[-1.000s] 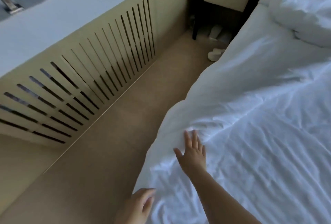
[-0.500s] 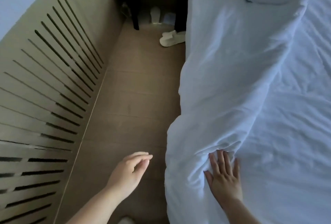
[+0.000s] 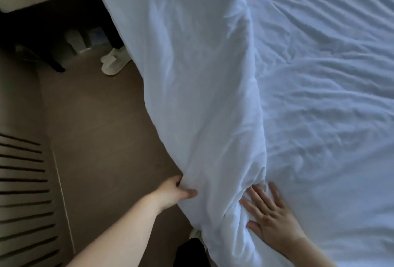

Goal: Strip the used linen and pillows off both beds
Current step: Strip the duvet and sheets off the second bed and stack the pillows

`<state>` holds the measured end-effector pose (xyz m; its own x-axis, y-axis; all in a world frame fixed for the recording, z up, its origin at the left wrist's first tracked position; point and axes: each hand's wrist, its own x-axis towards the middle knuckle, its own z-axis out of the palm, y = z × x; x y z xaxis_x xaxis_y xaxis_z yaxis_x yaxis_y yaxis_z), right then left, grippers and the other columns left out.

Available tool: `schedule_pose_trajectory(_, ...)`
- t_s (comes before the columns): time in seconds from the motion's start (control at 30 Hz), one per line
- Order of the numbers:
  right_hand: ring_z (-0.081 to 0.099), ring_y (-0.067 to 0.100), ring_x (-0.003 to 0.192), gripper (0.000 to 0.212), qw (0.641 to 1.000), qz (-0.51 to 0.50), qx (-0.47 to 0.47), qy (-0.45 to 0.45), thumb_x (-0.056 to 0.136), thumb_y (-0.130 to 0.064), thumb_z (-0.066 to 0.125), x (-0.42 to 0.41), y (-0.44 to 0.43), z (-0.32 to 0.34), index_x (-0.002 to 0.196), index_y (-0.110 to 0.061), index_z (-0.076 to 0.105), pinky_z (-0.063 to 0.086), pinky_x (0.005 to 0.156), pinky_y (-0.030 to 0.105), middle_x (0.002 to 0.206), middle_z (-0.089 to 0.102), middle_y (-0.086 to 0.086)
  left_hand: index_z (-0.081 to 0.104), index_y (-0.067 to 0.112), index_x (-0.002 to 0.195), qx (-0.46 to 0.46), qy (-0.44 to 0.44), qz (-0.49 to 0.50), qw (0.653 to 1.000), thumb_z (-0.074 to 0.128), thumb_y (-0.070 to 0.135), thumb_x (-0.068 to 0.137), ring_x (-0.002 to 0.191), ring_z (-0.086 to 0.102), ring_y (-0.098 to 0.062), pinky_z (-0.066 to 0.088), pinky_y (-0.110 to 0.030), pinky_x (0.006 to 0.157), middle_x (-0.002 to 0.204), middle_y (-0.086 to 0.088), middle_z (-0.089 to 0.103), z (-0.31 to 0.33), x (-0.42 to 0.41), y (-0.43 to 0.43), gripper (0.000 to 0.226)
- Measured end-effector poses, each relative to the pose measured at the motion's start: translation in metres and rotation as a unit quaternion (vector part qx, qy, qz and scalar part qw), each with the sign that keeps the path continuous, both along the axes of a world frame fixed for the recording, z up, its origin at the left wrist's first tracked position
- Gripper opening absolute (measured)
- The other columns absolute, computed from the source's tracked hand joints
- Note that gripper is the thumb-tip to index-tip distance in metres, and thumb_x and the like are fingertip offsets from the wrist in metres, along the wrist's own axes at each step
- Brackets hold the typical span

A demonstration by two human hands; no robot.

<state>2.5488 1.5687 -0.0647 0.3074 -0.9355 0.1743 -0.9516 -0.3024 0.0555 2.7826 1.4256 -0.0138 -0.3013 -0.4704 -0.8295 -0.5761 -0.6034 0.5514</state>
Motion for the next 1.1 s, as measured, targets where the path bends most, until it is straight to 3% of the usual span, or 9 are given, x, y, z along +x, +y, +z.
schedule_pose_trajectory(0.13,-0.004,0.014,0.145,0.048,0.999,-0.037,0.019,0.012,0.099,-0.046,0.011,0.001,0.004,0.006,0.122,-0.021,0.044,0.006,0.115,0.044,0.148,0.032,0.006,0.06,0.019,0.084,-0.079,-0.054,-0.041,0.995,0.066,0.017,0.083,0.082,0.058,-0.011,0.042,-0.014,0.061,0.081,0.011,0.059,0.003,0.011,0.002,0.007)
schedule_pose_trajectory(0.27,-0.007,0.014,0.145,0.042,0.988,-0.149,0.034,0.011,0.096,-0.03,0.018,0.025,0.018,0.022,0.135,-0.025,0.033,0.0,0.115,0.038,0.157,-0.011,-0.001,0.057,0.026,0.073,-0.125,-0.04,-0.106,0.986,0.068,0.02,0.082,0.074,0.058,-0.005,0.041,-0.016,0.058,0.078,0.01,0.061,0.034,0.028,-0.002,0.016)
schedule_pose_trajectory(0.37,0.017,0.022,0.138,0.045,0.936,-0.346,0.015,-0.054,0.069,-0.017,0.031,0.073,0.018,0.054,0.113,-0.021,0.044,-0.006,0.116,0.028,0.146,0.032,0.005,0.064,0.02,0.073,-0.124,0.005,-0.107,0.986,0.075,0.022,0.074,0.076,0.064,-0.014,0.052,-0.026,0.066,0.078,0.002,0.069,0.077,0.041,-0.006,0.012)
schedule_pose_trajectory(0.47,0.044,0.02,0.11,0.023,0.851,-0.471,-0.075,-0.221,0.088,-0.022,0.031,0.142,0.017,0.1,0.105,-0.02,0.046,0.011,0.108,0.02,0.112,0.065,0.01,0.067,0.013,0.069,-0.145,0.072,-0.1,0.982,0.074,0.012,0.075,0.067,0.068,-0.016,0.054,-0.024,0.061,0.063,0.003,0.071,0.134,0.05,-0.021,0.01)
schedule_pose_trajectory(0.6,0.031,-0.006,0.13,0.059,0.81,-0.477,-0.171,-0.295,0.083,-0.066,0.034,0.218,0.008,0.154,0.129,-0.028,0.036,0.014,0.109,0.022,0.131,0.044,-0.007,0.065,0.006,0.064,-0.176,0.187,-0.159,0.953,0.07,0.008,0.076,0.056,0.065,-0.01,0.052,-0.018,0.054,0.056,0.002,0.068,0.208,0.016,-0.039,0.013)
schedule_pose_trajectory(0.77,0.05,0.012,0.058,0.021,0.723,-0.594,-0.148,-0.319,0.075,-0.047,0.04,0.173,0.0,0.2,0.067,-0.027,0.045,0.037,0.061,0.027,0.051,0.053,-0.009,0.061,-0.015,0.076,-0.191,0.288,-0.229,0.91,0.069,0.01,0.079,0.069,0.052,-0.023,0.04,-0.031,0.065,0.072,-0.017,0.056,0.24,-0.05,-0.023,0.027)
schedule_pose_trajectory(0.93,0.047,0.009,0.057,0.037,0.661,-0.574,-0.219,-0.431,0.074,-0.053,0.052,0.081,0.035,0.266,0.069,-0.017,0.058,0.033,0.049,0.011,0.052,0.052,-0.003,0.066,-0.006,0.079,-0.188,0.401,-0.217,0.87,0.059,-0.003,0.083,0.053,0.059,-0.003,0.049,-0.015,0.059,0.054,0.005,0.063,0.257,-0.126,-0.033,0.008)
schedule_pose_trajectory(1.03,0.048,0.015,0.065,0.036,0.598,-0.644,-0.208,-0.429,0.081,-0.033,0.054,-0.005,0.035,0.256,0.085,0.002,0.063,0.032,0.053,0.019,0.071,0.063,0.011,0.051,0.004,0.125,-0.287,0.41,-0.356,0.79,0.062,-0.001,0.081,0.087,0.059,0.013,0.044,-0.009,0.089,0.105,0.003,0.067,0.253,-0.192,-0.038,0.046)
schedule_pose_trajectory(1.1,0.056,0.031,0.086,0.026,0.56,-0.71,-0.131,-0.406,0.091,-0.022,0.052,-0.062,0.031,0.226,0.097,0.001,0.063,0.035,0.069,0.03,0.096,0.065,0.023,0.034,0.015,0.14,-0.399,0.286,-0.507,0.708,0.068,0.029,0.074,0.126,0.041,0.001,0.028,-0.02,0.107,0.143,-0.003,0.04,0.228,-0.235,-0.048,0.075)
